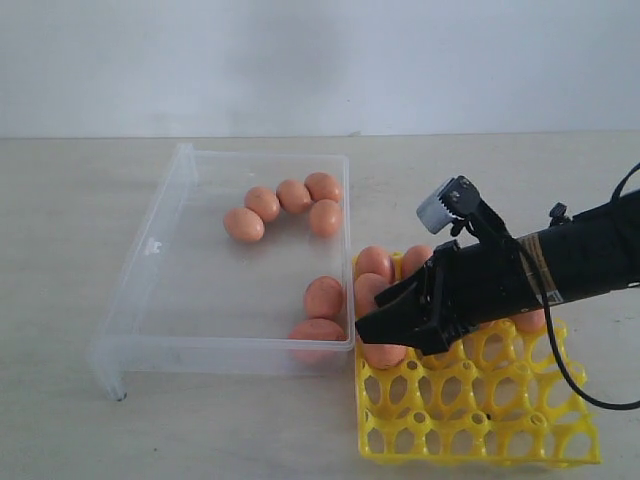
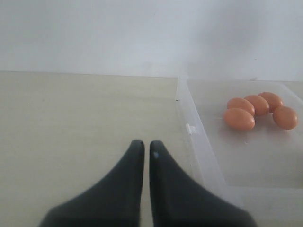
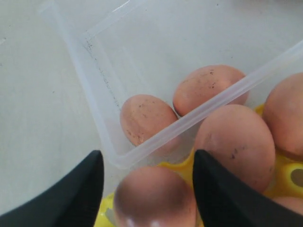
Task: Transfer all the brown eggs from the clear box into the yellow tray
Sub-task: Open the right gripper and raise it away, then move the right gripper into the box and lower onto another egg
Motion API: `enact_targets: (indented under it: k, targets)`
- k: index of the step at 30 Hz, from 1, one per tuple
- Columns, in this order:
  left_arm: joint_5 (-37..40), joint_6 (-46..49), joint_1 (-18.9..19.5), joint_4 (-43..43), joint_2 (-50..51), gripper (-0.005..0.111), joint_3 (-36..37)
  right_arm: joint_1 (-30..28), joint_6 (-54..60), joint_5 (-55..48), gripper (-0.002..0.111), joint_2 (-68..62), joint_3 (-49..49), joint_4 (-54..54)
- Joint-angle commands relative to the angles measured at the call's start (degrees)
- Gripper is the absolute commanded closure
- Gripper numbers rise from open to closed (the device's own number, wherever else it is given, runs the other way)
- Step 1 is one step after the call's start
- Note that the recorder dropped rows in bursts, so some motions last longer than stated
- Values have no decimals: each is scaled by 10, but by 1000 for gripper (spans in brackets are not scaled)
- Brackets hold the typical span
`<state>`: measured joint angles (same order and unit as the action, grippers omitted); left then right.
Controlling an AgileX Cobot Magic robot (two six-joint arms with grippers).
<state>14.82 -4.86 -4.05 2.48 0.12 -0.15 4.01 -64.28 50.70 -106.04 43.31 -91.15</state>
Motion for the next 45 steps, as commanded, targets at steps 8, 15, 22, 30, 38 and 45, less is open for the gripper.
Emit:
enact_targets:
  k: [8,15,22,30,38,45]
  targets:
    - [-5,1,2,-1,-1,103,1,0,14,27,56,3,3,42]
    - [-5,1,2,-1,-1,103,1,0,19,175,56,3,3,156]
    - [-5,1,2,-1,-1,103,1,20,-13,190,62,22,51,219]
    - [-5,1,2,-1,-1,103,1,180,-118,-123,108,71,233,-61]
    - [-5,1,2,-1,-1,103,1,326,-184,-521,108,46,277,-88]
    - [-5,1,2,-1,-1,103,1,376,351,-982,108,-13,366,274]
